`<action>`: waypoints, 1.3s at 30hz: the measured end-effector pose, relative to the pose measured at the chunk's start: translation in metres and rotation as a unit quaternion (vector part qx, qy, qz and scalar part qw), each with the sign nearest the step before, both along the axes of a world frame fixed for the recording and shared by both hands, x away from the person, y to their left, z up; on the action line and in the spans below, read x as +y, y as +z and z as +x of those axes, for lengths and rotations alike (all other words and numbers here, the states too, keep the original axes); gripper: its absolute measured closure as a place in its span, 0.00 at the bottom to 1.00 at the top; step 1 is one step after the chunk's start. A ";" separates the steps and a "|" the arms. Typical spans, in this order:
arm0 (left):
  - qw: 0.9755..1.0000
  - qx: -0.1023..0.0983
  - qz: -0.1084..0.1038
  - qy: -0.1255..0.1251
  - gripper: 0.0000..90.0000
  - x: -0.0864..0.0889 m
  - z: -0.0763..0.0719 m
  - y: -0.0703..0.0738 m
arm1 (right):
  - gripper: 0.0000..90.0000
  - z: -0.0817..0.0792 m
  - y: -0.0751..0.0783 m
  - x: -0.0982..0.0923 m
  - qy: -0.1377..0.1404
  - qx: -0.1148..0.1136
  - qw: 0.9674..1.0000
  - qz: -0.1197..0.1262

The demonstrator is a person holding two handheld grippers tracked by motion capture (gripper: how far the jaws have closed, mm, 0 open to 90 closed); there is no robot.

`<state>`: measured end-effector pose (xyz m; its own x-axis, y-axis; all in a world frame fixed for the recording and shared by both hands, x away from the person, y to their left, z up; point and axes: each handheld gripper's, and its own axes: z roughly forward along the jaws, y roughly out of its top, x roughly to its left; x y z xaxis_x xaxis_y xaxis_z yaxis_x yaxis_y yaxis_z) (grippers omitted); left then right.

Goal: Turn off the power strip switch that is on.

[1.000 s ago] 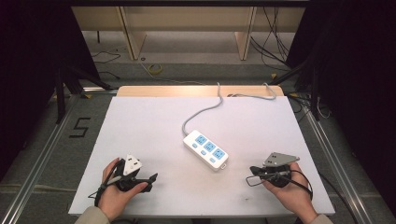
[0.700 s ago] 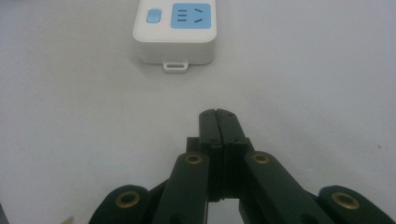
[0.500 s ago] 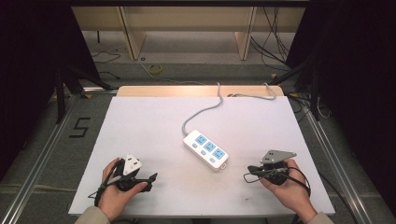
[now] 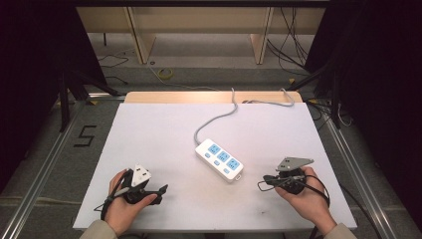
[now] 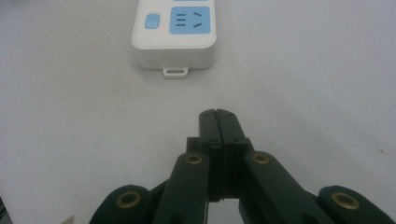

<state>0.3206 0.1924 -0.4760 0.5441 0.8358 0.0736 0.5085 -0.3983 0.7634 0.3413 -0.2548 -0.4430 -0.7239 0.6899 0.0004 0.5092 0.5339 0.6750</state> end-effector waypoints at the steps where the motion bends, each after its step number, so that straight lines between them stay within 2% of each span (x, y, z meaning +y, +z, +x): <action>1: 1.000 0.001 -0.001 0.000 0.18 0.000 0.000 0.000 | 1.00 0.000 0.000 0.000 0.000 0.000 1.000 0.000; 39: 1.000 -0.003 0.001 0.000 0.18 0.000 0.000 0.001 | 1.00 0.012 0.010 0.012 0.004 0.024 1.000 -0.016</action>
